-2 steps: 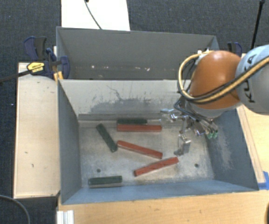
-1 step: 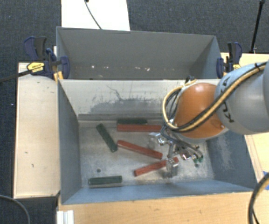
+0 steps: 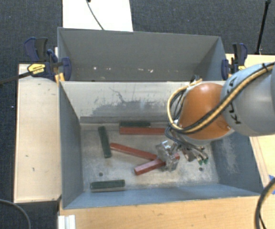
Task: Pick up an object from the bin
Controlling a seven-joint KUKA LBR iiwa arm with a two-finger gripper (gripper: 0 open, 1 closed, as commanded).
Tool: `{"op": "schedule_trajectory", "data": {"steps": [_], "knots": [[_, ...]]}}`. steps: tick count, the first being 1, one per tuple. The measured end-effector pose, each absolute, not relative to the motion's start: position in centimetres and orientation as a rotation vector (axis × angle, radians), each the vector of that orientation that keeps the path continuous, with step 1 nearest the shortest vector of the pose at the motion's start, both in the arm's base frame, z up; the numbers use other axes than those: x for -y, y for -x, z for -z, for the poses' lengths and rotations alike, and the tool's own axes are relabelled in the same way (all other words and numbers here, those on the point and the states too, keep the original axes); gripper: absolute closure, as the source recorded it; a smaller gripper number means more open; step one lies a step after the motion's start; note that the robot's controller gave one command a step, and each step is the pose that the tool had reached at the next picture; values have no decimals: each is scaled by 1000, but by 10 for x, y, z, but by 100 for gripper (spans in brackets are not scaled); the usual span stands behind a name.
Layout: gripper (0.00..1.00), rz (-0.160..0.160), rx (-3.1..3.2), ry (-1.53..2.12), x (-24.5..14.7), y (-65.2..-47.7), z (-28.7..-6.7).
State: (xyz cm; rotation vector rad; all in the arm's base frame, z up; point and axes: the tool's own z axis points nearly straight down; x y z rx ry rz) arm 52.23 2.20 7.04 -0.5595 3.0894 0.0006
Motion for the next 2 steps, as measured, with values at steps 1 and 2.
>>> {"op": "schedule_trajectory", "data": {"steps": [1,2], "knots": [[100,0,-2994,934,-28,-522,-71],[100,3,-2970,990,-42,-526,-213]]}}
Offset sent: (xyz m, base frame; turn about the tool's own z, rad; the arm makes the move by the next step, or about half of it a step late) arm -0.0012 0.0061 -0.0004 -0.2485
